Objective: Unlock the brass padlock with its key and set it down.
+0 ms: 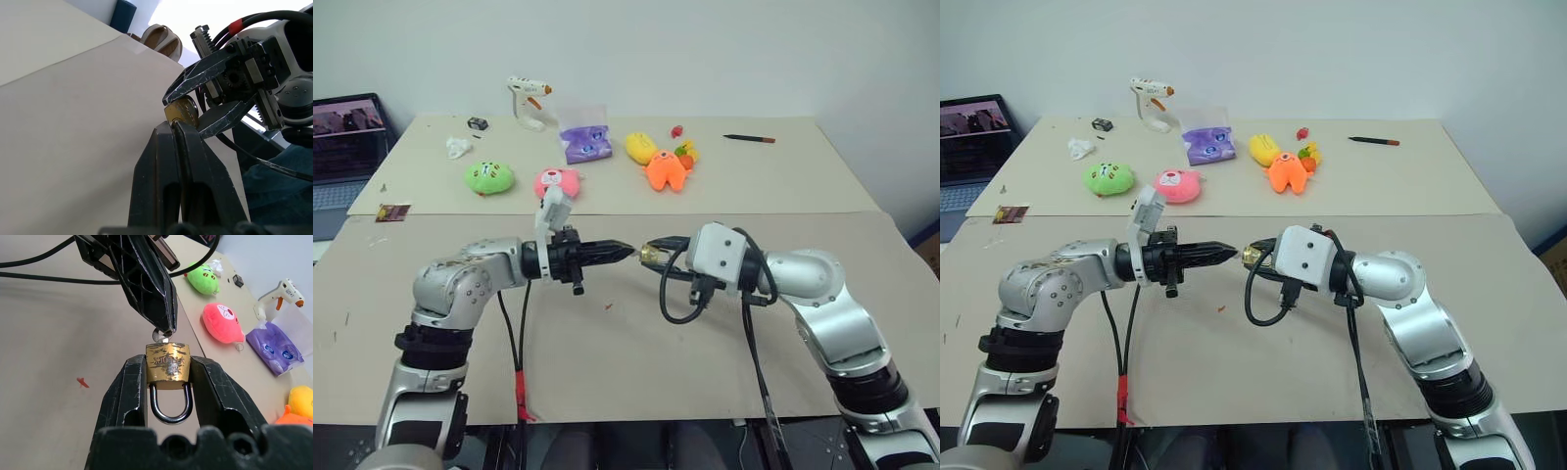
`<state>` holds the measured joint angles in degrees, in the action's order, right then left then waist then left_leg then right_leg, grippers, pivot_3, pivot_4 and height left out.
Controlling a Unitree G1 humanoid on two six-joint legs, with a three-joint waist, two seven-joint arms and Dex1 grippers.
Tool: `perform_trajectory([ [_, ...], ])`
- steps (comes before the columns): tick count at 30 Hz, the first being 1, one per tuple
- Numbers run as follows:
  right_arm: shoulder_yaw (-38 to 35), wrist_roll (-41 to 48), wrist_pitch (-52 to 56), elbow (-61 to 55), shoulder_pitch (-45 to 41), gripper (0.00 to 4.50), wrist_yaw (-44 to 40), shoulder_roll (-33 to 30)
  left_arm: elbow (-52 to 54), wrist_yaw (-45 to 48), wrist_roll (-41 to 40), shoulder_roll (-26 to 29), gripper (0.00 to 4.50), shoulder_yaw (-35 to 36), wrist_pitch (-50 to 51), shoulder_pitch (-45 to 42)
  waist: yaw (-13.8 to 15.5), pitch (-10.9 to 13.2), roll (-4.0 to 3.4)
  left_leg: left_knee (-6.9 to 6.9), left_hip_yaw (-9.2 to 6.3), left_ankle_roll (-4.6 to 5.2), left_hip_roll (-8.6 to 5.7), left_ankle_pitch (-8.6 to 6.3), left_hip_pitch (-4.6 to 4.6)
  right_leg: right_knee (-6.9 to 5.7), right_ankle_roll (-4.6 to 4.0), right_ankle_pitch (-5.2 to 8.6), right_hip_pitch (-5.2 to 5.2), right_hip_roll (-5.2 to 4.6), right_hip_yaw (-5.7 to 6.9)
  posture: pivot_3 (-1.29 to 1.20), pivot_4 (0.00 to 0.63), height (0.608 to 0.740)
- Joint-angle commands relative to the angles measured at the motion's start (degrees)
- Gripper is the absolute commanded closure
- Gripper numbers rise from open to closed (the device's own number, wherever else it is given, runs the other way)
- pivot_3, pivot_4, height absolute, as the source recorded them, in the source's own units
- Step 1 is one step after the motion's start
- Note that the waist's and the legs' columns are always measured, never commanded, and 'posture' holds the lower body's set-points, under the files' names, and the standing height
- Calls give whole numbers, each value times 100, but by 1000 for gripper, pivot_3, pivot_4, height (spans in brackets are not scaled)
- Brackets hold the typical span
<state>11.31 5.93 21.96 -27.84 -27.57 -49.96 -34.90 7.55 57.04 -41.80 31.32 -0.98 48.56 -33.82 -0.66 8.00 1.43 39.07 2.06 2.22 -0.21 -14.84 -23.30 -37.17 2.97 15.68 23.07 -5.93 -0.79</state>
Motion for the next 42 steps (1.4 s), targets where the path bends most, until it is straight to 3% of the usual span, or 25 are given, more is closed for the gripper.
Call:
perform_trajectory([
  [1,-261,149,108,-294,-216,3584,175,43,162,554,275,82,4467,-389,-528,-158,0,0,0,0,0,1,0,0,0,1,0,0,0,0,0,0,150,738],
  [7,-251,202,189,-314,-225,3584,185,43,114,875,507,126,4467,-470,-953,-281,-2,0,0,0,1,3,-1,-2,-6,4,0,0,1,1,1,0,150,738],
  [13,-207,214,251,-346,-273,3584,218,76,-153,-48,-197,-356,4467,-37,598,-416,-3,0,0,2,0,6,0,-3,-5,1,1,0,0,3,1,0,150,738],
  [19,-222,230,250,-325,-266,3584,213,33,-354,-1062,-1520,-1036,2838,1068,1998,-803,-1,2,4,8,-2,7,1,-3,-11,-4,1,0,4,3,3,0,150,738],
  [20,-219,215,213,-303,-254,3584,202,9,-418,-1096,-1827,-1060,2365,1265,2182,-877,-2,3,5,8,-2,6,0,-3,-12,-3,1,0,5,2,3,0,150,738],
  [29,-203,215,99,-245,-238,3584,218,-45,-376,-1473,-2425,-1046,2365,1493,2650,-910,-7,2,4,5,-2,-1,1,1,-1,-3,1,0,0,4,-2,0,150,738],
  [42,-229,233,110,-270,-291,3584,216,-132,-647,-1200,-2147,-442,2365,1085,2812,-829,-7,2,4,4,-2,-3,0,2,-2,-2,1,0,3,3,-3,0,150,738],
])
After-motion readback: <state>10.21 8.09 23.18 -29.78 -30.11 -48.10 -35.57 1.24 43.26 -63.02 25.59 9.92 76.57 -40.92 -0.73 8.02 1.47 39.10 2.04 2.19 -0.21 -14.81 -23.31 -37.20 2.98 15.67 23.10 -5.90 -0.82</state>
